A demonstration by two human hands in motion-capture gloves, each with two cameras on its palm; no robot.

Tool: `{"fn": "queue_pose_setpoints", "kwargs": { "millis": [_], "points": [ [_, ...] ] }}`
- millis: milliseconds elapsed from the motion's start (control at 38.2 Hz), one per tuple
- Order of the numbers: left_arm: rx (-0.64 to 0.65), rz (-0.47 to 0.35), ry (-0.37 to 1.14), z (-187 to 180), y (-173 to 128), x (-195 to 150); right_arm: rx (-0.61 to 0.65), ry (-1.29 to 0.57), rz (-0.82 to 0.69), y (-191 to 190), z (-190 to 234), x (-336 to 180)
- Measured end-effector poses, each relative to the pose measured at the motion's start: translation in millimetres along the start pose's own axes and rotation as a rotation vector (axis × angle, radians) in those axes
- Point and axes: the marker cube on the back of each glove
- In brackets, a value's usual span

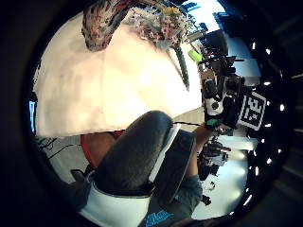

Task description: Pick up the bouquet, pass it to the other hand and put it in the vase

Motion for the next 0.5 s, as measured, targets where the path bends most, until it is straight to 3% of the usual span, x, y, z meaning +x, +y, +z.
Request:
{"fn": "queue_pose_setpoints", "kwargs": {
  "millis": [498],
  "points": [
    [0.019,0.008,0.0,0.9,-3.0,0.4,0.009,-0.007,-0.022,4.2,-12.1,-6.9]
  ]
}}
